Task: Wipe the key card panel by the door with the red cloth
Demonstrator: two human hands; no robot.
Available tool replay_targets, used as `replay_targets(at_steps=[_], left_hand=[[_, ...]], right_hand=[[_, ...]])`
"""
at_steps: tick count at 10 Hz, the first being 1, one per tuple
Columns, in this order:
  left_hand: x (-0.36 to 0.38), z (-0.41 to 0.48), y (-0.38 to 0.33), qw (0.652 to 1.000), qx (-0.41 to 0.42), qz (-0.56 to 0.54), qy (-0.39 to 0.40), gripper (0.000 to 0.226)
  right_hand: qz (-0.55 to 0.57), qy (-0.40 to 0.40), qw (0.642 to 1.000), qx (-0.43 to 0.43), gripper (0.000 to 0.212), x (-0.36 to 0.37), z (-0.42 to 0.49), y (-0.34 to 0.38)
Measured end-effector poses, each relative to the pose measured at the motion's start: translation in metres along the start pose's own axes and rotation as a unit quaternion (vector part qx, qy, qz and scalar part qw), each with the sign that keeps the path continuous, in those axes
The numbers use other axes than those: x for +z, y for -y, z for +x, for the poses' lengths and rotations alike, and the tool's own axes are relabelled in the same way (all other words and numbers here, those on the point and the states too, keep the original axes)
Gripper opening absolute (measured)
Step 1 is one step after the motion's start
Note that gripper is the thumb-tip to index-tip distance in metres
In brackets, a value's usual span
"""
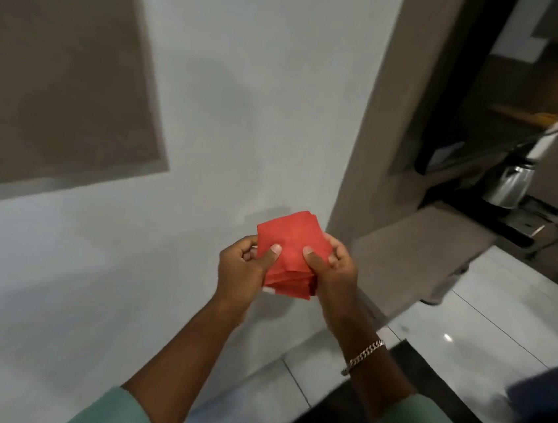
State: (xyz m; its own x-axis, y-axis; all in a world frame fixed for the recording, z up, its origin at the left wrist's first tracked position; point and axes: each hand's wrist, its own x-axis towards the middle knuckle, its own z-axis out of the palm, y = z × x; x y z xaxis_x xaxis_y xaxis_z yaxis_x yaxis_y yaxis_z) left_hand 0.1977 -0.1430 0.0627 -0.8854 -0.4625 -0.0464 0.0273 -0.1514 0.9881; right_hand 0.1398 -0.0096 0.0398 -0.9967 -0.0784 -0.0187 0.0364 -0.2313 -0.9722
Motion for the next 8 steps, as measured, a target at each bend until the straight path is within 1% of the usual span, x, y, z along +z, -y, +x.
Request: replay_targets(at_steps=[1, 2, 3, 4, 5, 6, 7, 8], left_hand=[[0.073, 0.023, 0.046, 0.999, -0.038, 0.013, -0.022, 0.008], [0.131, 0.044, 0.088, 0.996, -0.074, 0.033, -0.023, 0.014], [0.187, 0.073, 0.144, 0.987, -0.151, 0.052, 0.011, 0.018], [0.208, 0.088, 0.174, 0.981, -0.176, 0.086, 0.007, 0.012], [0.227, 0.101, 0.195, 0.969, -0.149, 0.192, -0.044, 0.016], [0.231, 0.112, 0.201, 0.963, -0.134, 0.221, -0.07, 0.022], [0.22, 0.116, 0.2, 0.968, -0.15, 0.198, -0.015, 0.021], [0.204, 0.102, 0.188, 0.97, -0.141, 0.195, 0.024, 0.045]], right_hand=[[-0.064, -0.036, 0.997, -0.007, 0.033, -0.07, 0.045, -0.015], [-0.124, -0.057, 0.991, -0.007, 0.026, -0.127, 0.081, -0.027], [-0.16, -0.043, 0.985, 0.045, 0.023, -0.19, 0.132, -0.049], [-0.191, -0.045, 0.978, 0.072, 0.024, -0.213, 0.16, -0.069], [-0.322, -0.062, 0.943, 0.051, 0.04, -0.22, 0.191, -0.098], [-0.396, -0.056, 0.917, 0.012, 0.045, -0.216, 0.203, -0.108], [-0.458, -0.075, 0.886, -0.016, 0.042, -0.206, 0.206, -0.111], [-0.547, -0.118, 0.827, -0.045, 0.047, -0.195, 0.188, -0.107]])
